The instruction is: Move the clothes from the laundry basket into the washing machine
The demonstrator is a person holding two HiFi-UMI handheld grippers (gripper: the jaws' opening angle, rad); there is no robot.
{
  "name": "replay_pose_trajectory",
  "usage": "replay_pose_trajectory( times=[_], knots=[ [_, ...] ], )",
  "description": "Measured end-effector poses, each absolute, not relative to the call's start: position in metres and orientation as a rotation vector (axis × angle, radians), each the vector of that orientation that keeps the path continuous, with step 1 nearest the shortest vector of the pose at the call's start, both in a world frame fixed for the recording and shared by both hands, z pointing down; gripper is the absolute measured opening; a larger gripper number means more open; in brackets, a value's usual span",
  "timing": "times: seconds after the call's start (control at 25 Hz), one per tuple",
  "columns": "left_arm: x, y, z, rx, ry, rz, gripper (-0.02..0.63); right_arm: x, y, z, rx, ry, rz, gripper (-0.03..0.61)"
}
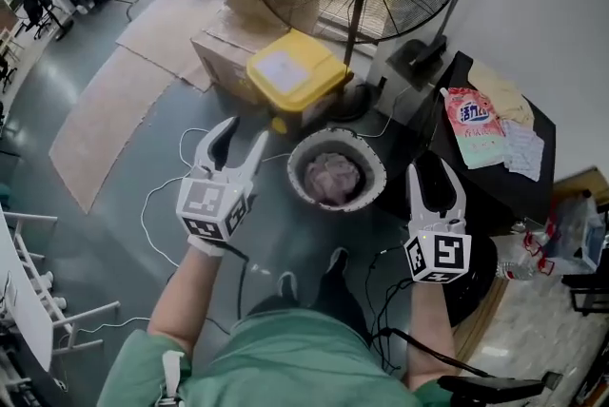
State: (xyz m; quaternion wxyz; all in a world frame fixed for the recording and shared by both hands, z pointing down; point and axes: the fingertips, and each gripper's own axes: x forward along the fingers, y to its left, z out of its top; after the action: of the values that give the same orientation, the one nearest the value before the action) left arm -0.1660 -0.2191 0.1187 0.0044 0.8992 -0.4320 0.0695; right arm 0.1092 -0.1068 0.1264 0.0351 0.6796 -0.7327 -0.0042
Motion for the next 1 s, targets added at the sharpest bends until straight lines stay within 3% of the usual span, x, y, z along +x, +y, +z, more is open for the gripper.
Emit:
replay_pose_trajectory(
  times=[0.6, 1.0],
  knots=[
    [-0.081, -0.291, 0.173, 2.691, -1.472, 0.342, 0.219, 0.169, -0.239, 0.207, 1.811, -2.417, 0.13, 0.187],
    [-0.101, -0.321, 0.252, 2.63, -1.463, 0.394, 0.219, 0.137, -0.284, 0.297, 1.662, -2.4, 0.122, 0.187]
  ],
)
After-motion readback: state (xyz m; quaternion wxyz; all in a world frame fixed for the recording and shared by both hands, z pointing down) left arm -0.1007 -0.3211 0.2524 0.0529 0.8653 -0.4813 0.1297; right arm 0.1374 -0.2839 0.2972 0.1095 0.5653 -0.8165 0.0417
